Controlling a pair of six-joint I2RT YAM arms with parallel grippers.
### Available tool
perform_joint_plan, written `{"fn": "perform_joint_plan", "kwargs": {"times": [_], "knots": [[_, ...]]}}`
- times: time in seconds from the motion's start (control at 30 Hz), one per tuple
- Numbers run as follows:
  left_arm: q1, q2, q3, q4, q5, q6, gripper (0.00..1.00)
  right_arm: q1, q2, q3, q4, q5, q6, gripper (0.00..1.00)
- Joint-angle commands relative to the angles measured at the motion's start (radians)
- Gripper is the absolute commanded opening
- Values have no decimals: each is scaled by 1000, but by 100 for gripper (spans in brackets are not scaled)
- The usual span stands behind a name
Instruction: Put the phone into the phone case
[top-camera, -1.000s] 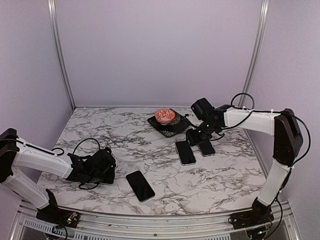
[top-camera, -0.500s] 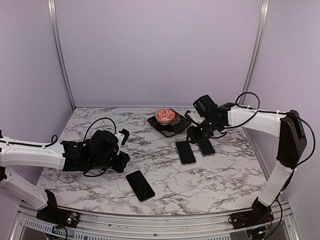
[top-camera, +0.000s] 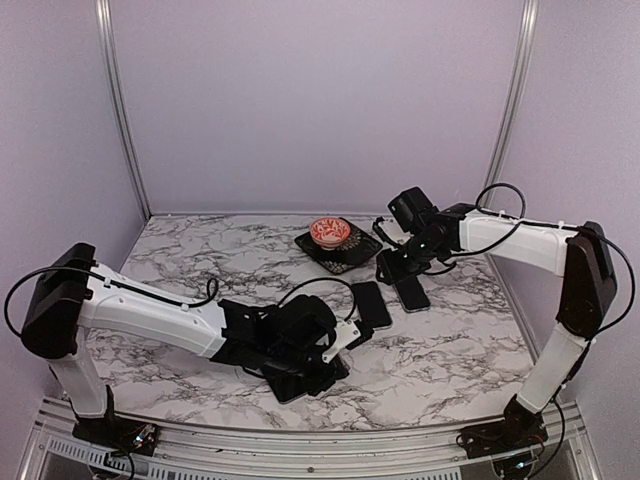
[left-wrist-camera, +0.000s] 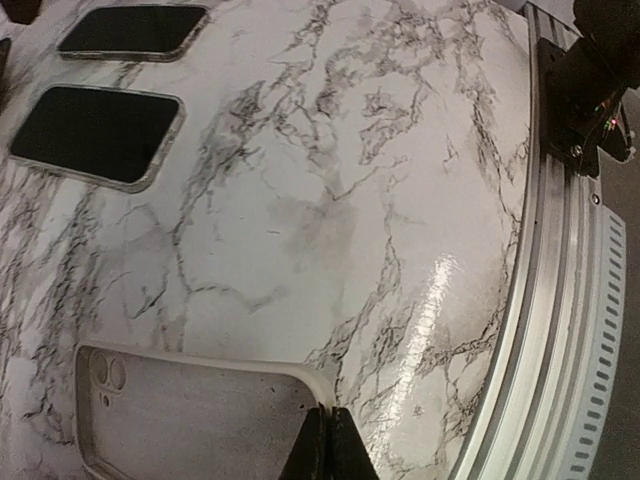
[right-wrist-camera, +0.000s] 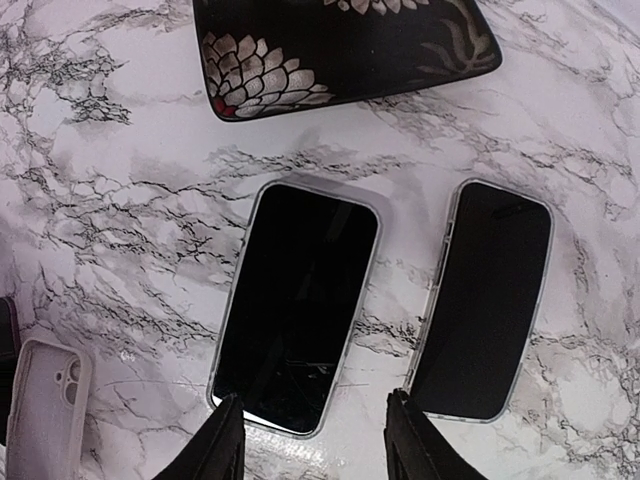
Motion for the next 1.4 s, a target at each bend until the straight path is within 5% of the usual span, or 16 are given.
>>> {"fn": "perform_joint_plan", "kwargs": {"times": [0.0, 0.2, 0.33, 0.43, 0.73, 0.97, 1.17, 1.37], "knots": [[-40, 107, 90, -11, 110, 87, 0, 7, -30, 10, -20, 18, 6, 46], [-50, 139, 129, -12, 115, 107, 3, 8, -44, -17, -10, -2, 22, 46], [-49, 114, 128, -16, 84, 111, 52, 37, -45, -43, 15, -21, 45, 46], [-38, 26, 84, 6, 17, 102, 67, 92, -35, -60, 25, -21, 66, 46], [172, -259, -164, 11, -235, -121, 73, 271, -16, -153, 81, -56, 196, 46], [274, -337, -323, 7, -343, -277, 77, 378, 61, -164, 87, -77, 239, 44], [292, -310, -368, -3, -363, -337, 77, 401, 116, -176, 84, -74, 256, 34], [298, -310, -389, -8, -364, -343, 77, 401, 145, -165, 81, -61, 255, 15]]}}
